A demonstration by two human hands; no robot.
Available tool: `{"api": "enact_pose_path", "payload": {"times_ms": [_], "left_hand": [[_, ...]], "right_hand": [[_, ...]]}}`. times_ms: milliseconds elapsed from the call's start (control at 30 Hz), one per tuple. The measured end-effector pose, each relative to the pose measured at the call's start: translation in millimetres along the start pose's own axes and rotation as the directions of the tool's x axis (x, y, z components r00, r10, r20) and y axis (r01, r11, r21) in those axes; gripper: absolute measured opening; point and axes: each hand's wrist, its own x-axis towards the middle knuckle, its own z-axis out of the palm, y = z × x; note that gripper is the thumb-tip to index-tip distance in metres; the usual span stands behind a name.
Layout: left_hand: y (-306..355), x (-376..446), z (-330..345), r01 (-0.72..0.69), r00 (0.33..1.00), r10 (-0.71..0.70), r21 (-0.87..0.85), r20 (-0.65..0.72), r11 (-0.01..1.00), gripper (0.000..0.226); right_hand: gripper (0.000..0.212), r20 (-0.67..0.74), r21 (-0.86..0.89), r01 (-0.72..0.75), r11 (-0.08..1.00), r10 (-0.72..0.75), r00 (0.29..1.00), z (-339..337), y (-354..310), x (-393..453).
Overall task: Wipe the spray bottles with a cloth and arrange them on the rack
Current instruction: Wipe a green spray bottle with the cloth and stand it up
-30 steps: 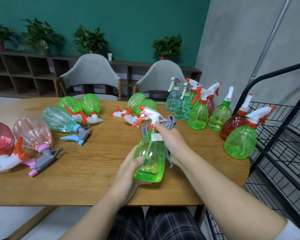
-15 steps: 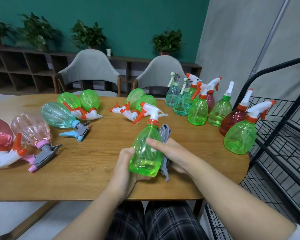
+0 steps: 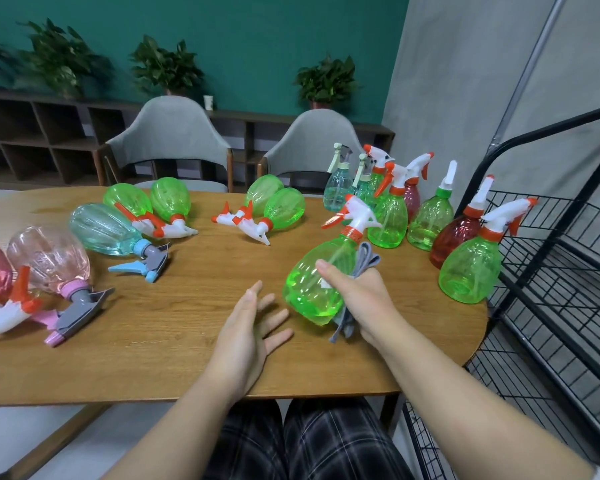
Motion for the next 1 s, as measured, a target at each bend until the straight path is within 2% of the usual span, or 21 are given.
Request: {"api": "enact_pose_path", "payload": {"times_ms": [67, 133, 200, 267, 333, 467, 600, 667, 767, 800, 933, 1000], "left_hand": [[0.6, -0.1, 0.6, 0.011, 1.0, -0.011, 0.002, -0.012, 1.0, 0.04], [1.8, -1.2, 0.8, 0.02, 1.0, -0.02, 0.007, -0.01, 1.0, 0.035], [3.5, -1.6, 0.5, 0.029, 1.0, -0.029, 0.01, -0.002, 1.0, 0.035], [3.7, -1.3, -0.7, 0.03, 1.0, -0.03, 0.014, 0.002, 0.999, 0.035], [3.6, -0.6, -1.0, 0.035, 0.999, -0.035, 0.017, 0.0, 0.999, 0.034], [3.2, 0.0, -1.6, 0.039, 0.999, -0.039, 0.011, -0.005, 0.999, 0.034], [3.0, 0.1, -1.7, 0.041, 0.999, -0.041, 0.001, -0.011, 0.999, 0.035], [3.5, 1.0, -0.9, 0.043, 0.999, -0.044, -0.004, -0.013, 0.999, 0.034], [3.4, 2.1, -1.0, 0.047, 0.999, -0.047, -0.009, -0.017, 0.999, 0.031], [3.2, 2.2, -1.5, 0.048, 0.999, -0.048, -0.011, -0.017, 0.999, 0.03], [3.0, 3.5, -2.0, 0.053, 0.998, -0.053, -0.017, -0.016, 0.998, 0.028], [2.8, 3.9, -2.0, 0.056, 0.998, -0.056, -0.018, -0.014, 0.998, 0.029]], "right_hand": [[0.027, -0.083, -0.174, 0.09, 0.981, -0.106, 0.991, -15.4, 3.3, 9.2], [0.044, -0.142, -0.383, 0.131, 0.914, -0.199, 0.97, -33.5, 9.7, 21.3], [0.07, -0.22, -0.6, 0.07, 0.797, -0.249, 0.943, -51.8, 17.7, 31.1], [0.073, -0.265, -0.725, 0.005, 0.689, -0.285, 0.921, -65.7, 20.1, 34.9], [0.073, -0.287, -0.76, -0.021, 0.65, -0.305, 0.908, -72.9, 16.7, 33.9], [0.088, -0.322, -0.804, -0.042, 0.593, -0.375, 0.869, -79.3, 20.3, 36.1], [0.075, -0.384, -0.802, -0.079, 0.592, -0.409, 0.828, -83.3, 23.9, 40.8], [0.062, -0.396, -0.807, -0.086, 0.584, -0.429, 0.812, -86.9, 26.4, 43.8], [0.029, -0.326, -0.853, -0.054, 0.519, -0.448, 0.832, -88.0, 29.9, 41.2], [0.023, -0.274, -0.876, -0.028, 0.482, -0.448, 0.851, -86.6, 31.4, 39.5], [0.03, 0.036, -0.957, 0.145, 0.25, -0.396, 0.917, -73.9, 35.2, 39.5], [0.039, 0.094, -0.97, 0.163, 0.179, -0.341, 0.935, -69.3, 32.9, 46.0]]}}
